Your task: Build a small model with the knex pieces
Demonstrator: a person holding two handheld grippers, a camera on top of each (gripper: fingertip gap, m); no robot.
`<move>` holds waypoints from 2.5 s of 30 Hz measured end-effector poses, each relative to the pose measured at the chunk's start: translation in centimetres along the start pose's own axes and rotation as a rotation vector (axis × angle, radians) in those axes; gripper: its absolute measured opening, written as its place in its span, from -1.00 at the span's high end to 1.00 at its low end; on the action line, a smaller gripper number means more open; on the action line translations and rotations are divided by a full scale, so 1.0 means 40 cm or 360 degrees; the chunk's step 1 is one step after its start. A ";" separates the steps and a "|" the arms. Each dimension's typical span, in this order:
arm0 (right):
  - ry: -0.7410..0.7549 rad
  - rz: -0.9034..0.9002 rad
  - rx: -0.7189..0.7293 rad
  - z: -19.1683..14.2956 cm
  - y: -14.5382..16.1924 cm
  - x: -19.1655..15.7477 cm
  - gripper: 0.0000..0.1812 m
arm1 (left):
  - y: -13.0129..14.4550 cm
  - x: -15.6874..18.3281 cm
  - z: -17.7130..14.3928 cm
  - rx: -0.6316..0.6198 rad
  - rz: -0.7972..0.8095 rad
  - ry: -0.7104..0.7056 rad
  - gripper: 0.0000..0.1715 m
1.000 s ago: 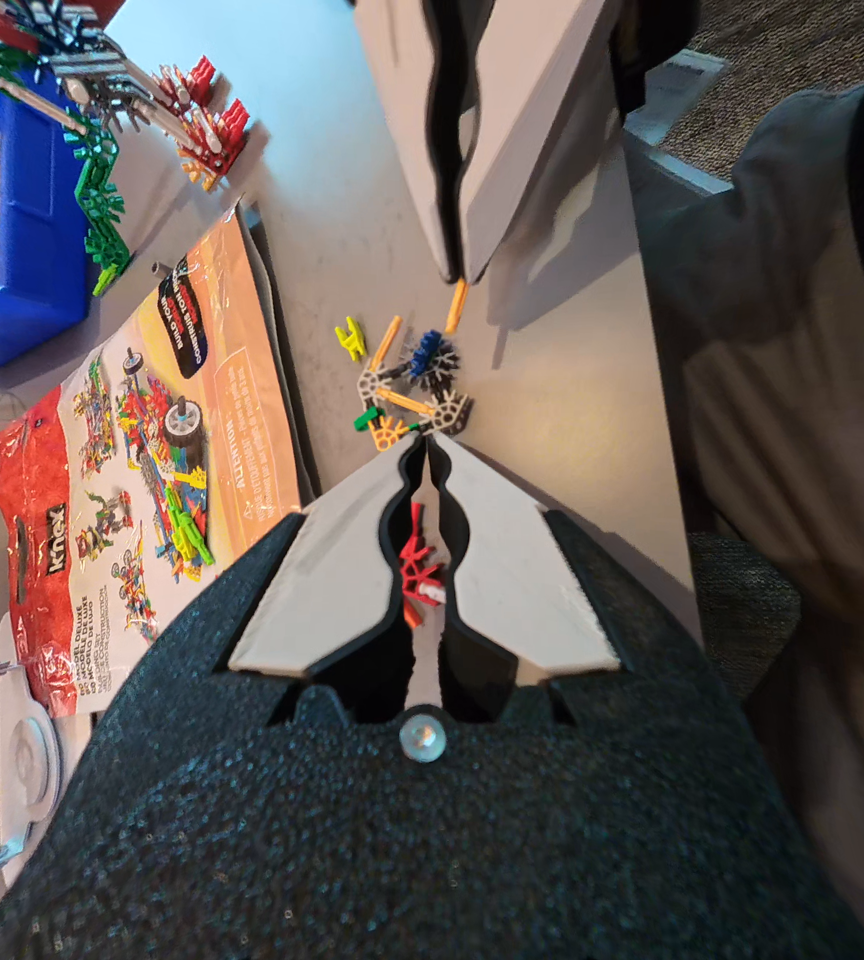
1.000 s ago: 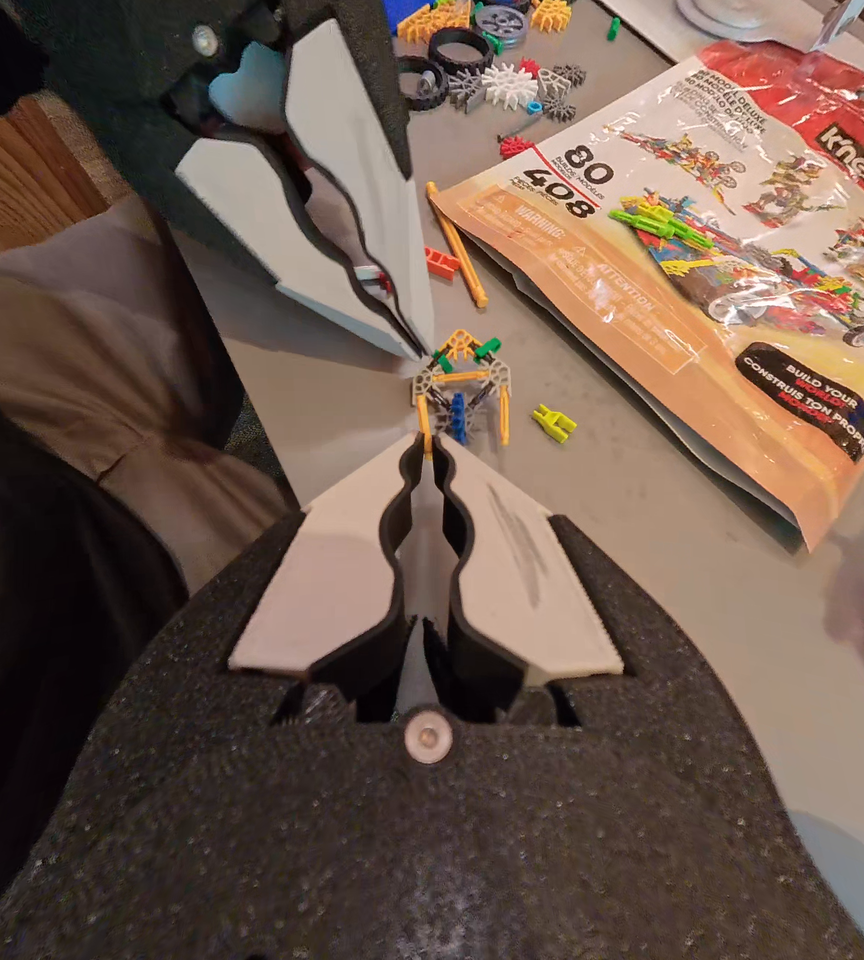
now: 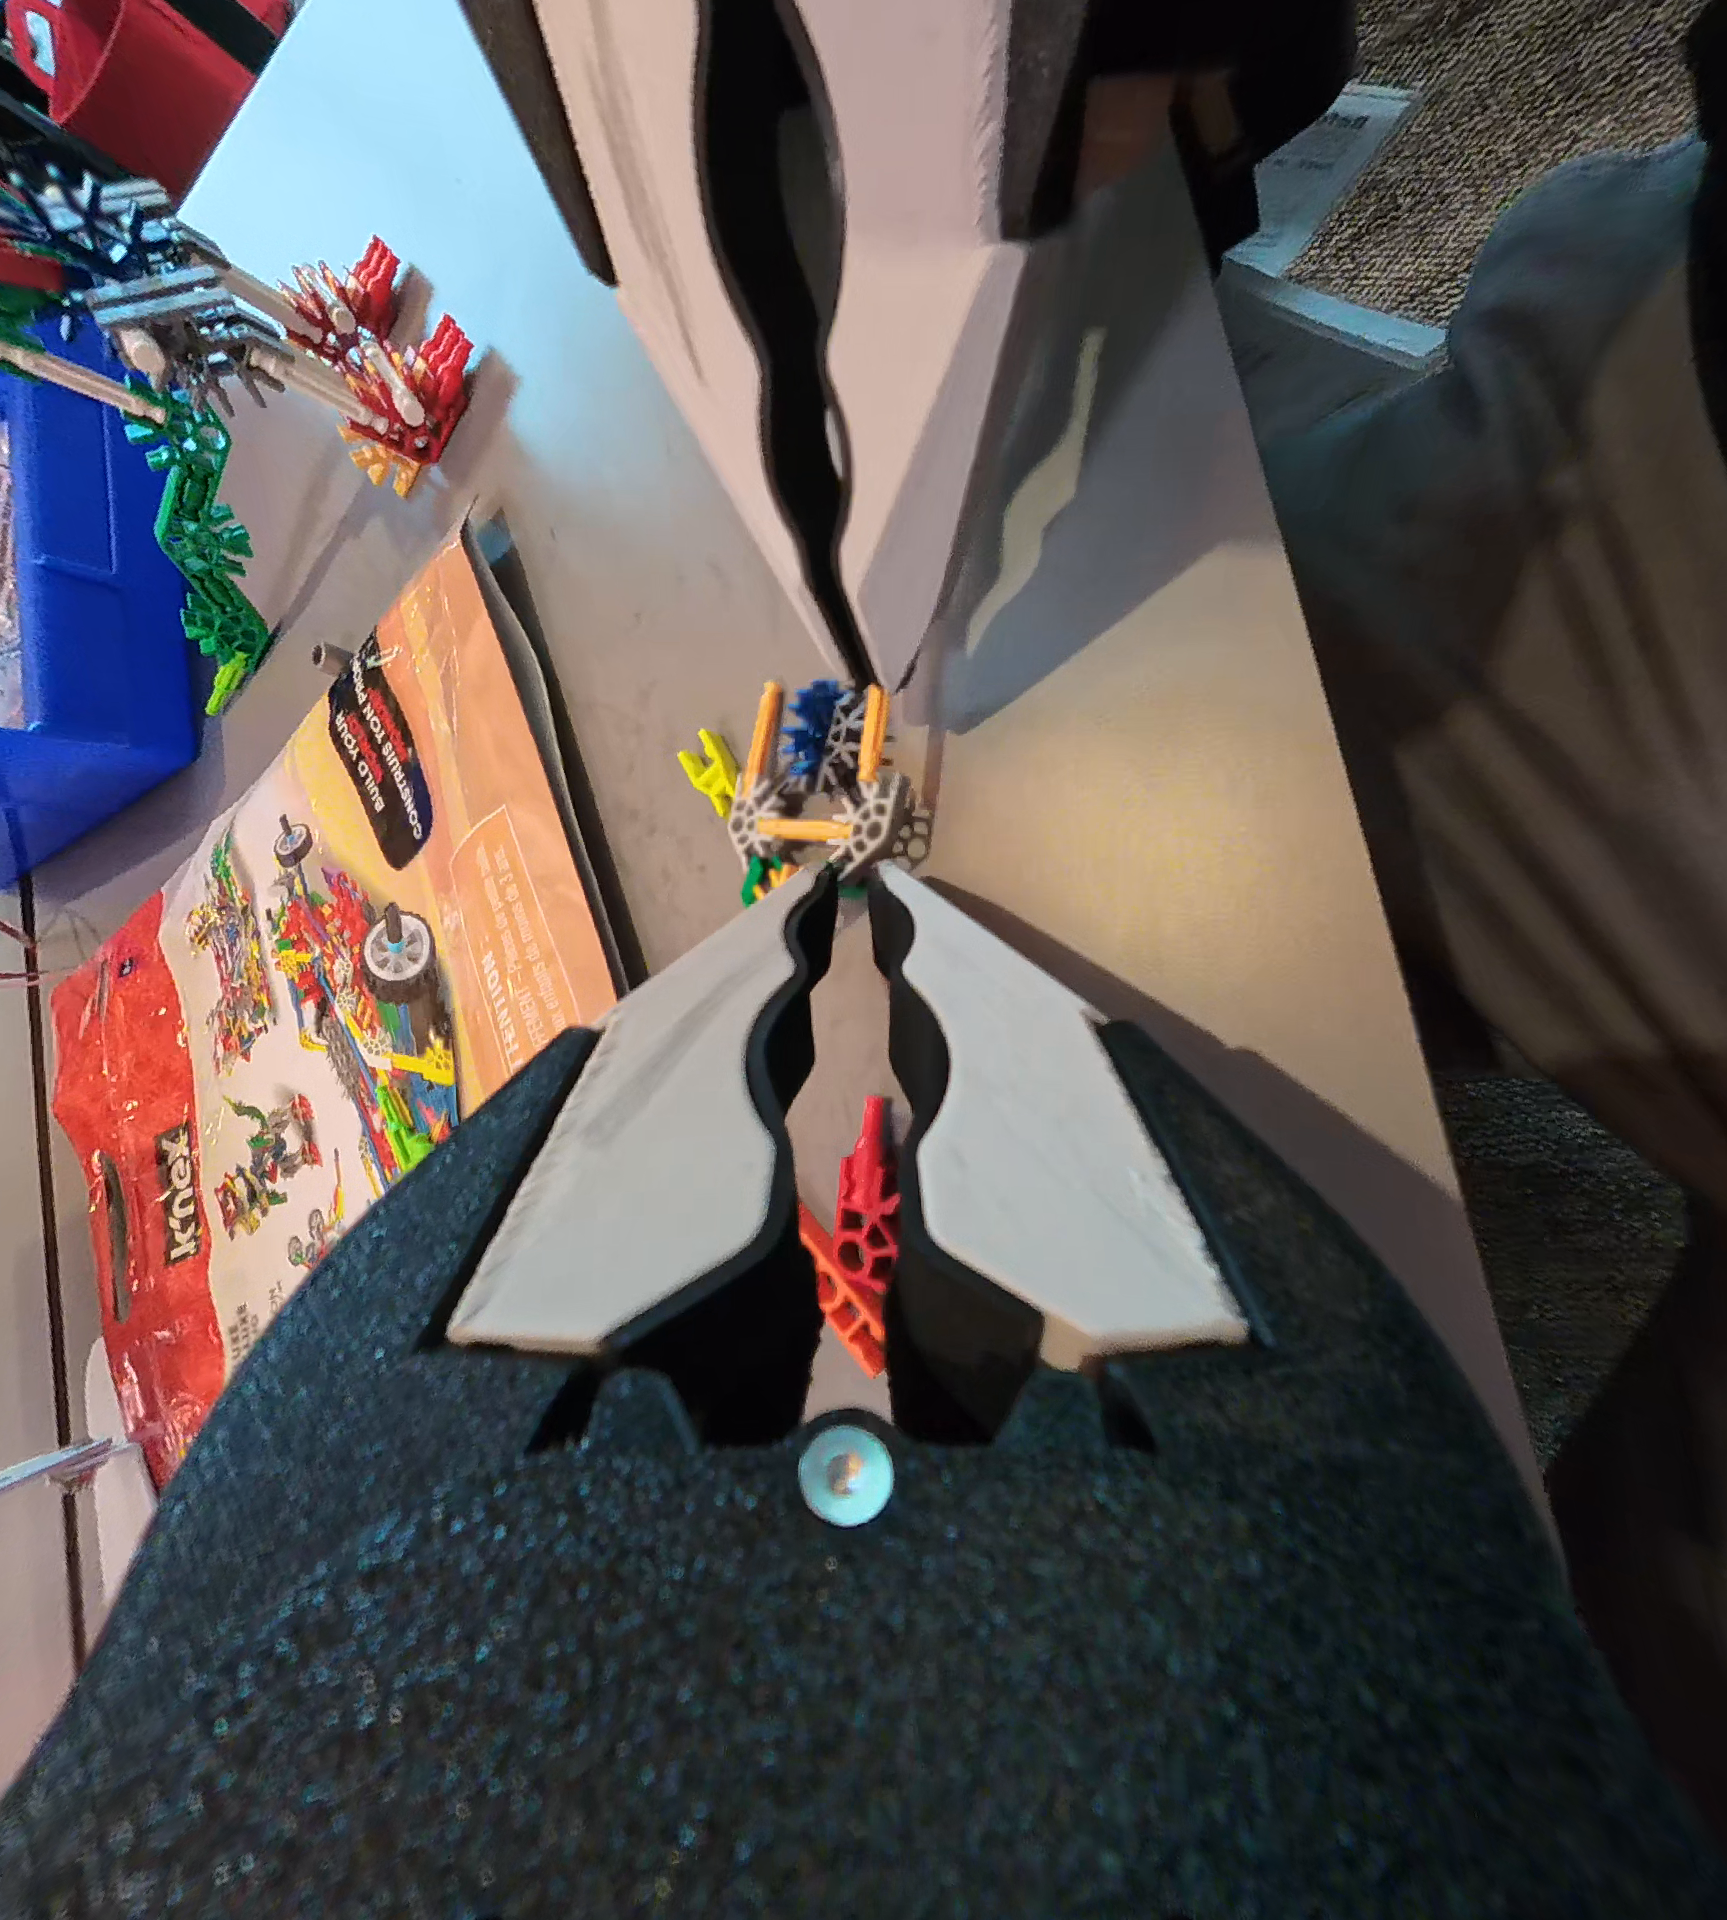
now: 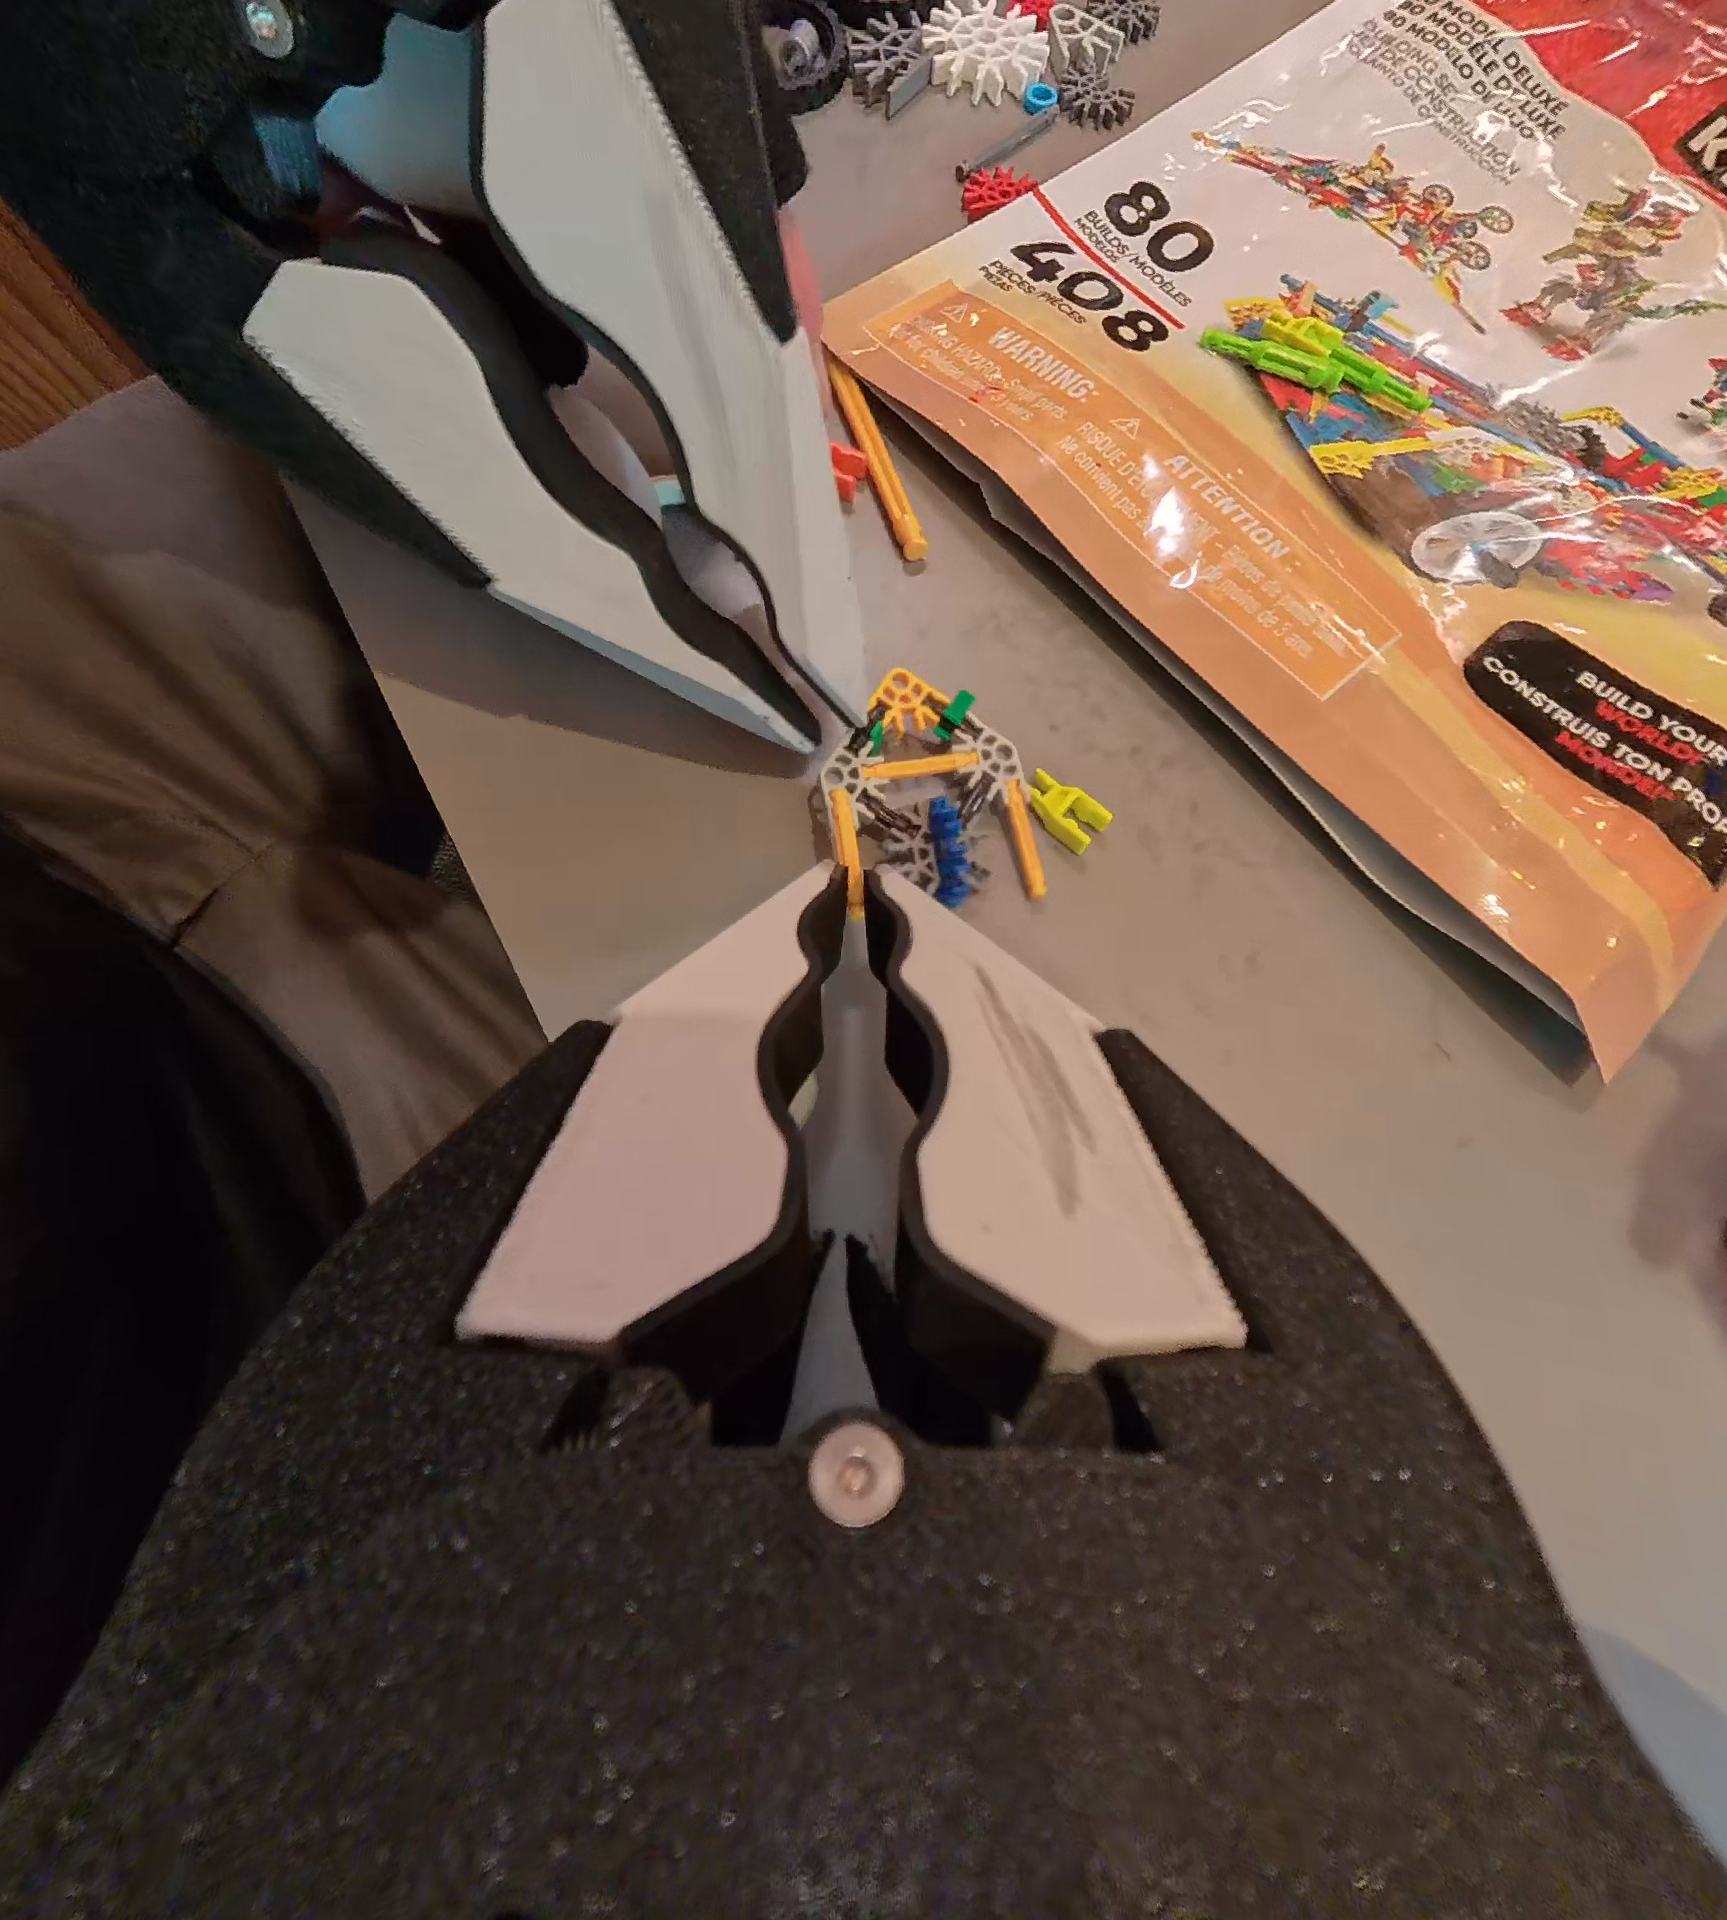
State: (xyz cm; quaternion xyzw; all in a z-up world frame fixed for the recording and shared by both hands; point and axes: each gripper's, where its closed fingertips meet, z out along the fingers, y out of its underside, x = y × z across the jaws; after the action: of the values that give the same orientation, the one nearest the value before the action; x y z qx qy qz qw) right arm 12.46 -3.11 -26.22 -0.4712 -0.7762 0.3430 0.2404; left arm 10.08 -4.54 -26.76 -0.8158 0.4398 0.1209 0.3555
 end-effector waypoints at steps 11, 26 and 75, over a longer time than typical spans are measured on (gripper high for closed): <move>-0.0003 -0.0019 -0.0020 -0.011 0.016 0.008 1.00 | -0.008 0.002 0.003 -0.0054 0.0058 -0.0016 0.98; 0.0028 -0.0052 -0.0182 -0.013 0.063 0.041 0.97 | 0.026 -0.050 0.013 -0.0074 -0.0077 0.0030 0.86; -0.0122 0.0044 0.0002 0.022 -0.017 0.123 0.53 | -0.010 -0.090 0.054 0.0041 0.0008 -0.0189 0.94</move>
State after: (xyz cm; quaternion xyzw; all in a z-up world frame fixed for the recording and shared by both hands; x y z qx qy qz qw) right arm 9.28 0.81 -26.04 -0.4682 -0.7781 0.3647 0.2059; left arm 8.56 -0.63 -26.28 -0.8015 0.4215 0.1644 0.3910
